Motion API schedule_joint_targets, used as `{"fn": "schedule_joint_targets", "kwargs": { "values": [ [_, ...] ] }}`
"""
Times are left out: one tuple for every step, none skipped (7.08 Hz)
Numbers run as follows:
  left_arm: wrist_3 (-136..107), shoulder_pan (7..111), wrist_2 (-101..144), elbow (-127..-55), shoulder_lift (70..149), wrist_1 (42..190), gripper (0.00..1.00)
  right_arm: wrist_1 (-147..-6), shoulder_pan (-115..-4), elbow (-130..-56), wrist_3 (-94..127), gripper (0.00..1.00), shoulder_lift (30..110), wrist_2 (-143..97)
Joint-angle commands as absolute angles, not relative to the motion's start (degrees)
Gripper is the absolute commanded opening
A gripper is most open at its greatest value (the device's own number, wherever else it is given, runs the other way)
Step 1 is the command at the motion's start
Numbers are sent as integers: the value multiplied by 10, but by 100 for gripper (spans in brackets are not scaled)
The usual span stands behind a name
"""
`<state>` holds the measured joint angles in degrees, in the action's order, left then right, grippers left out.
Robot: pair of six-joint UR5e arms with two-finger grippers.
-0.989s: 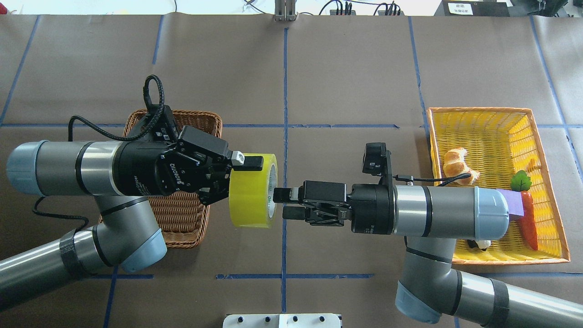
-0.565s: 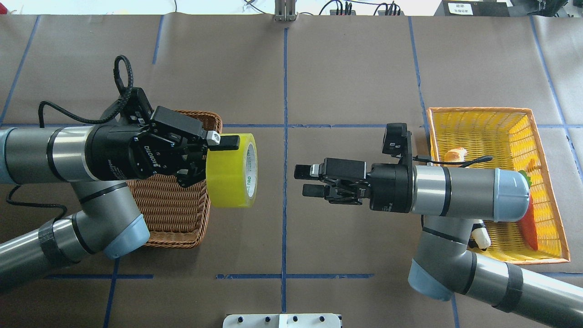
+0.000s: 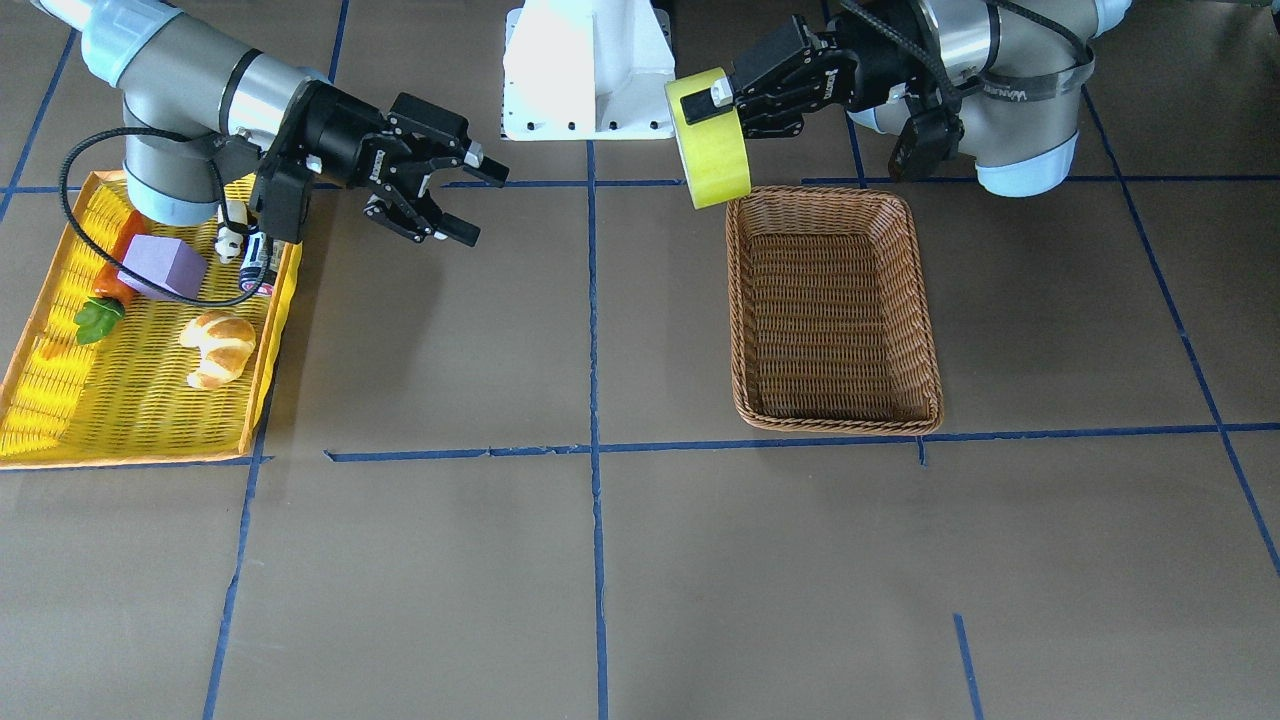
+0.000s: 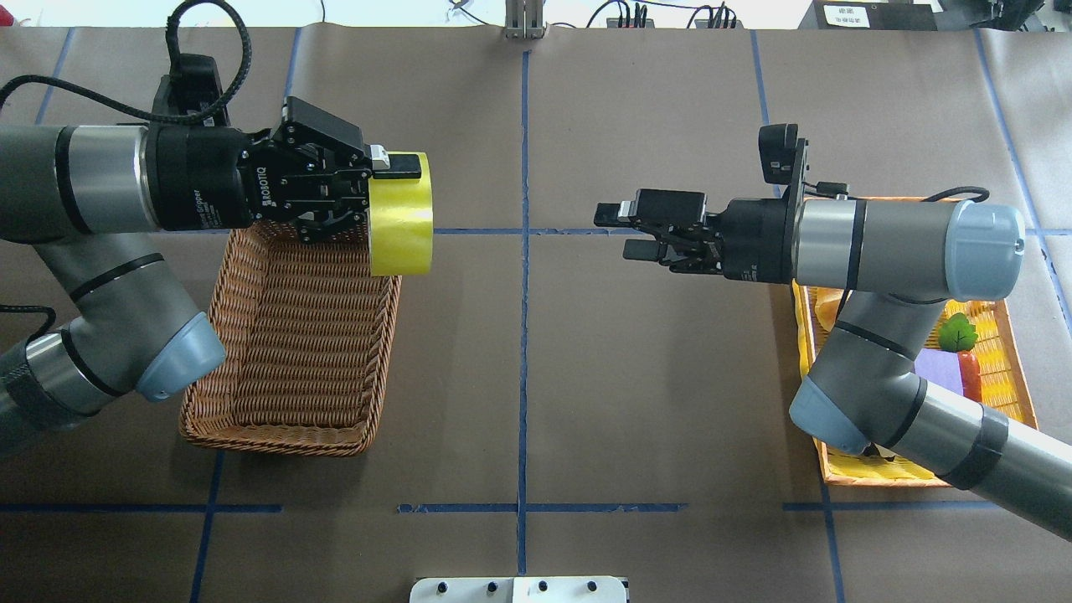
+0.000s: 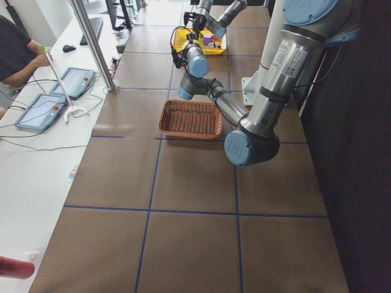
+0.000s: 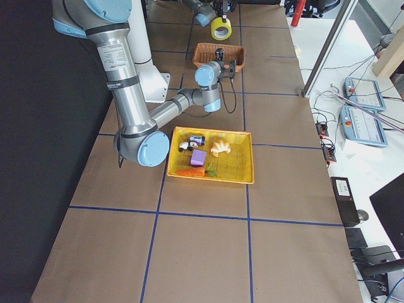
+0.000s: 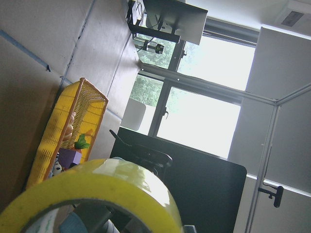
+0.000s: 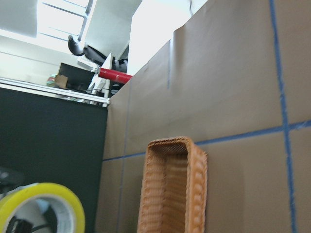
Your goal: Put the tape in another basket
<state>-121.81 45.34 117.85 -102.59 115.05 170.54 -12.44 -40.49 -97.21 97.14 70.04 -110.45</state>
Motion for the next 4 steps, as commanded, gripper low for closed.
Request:
{"fn": "schedule_joint_targets", "kwargs": {
  "values": [
    [-1072,461,1188,-1107,1146,1455,0,-297,-480,-976,862,100,698,-1152],
    [-1007,461,1187,-1136,1131,1364,0,-386,-502,-976,813,100,702,-1155],
    [-936,461,1183,-1156,1123,1281,0,-489,-508,-976,714,100,702,-1156],
    [-885,461,1181,-1164,1123,1206,0,-590,-528,-976,619,100,702,-1154]
  ]
}}
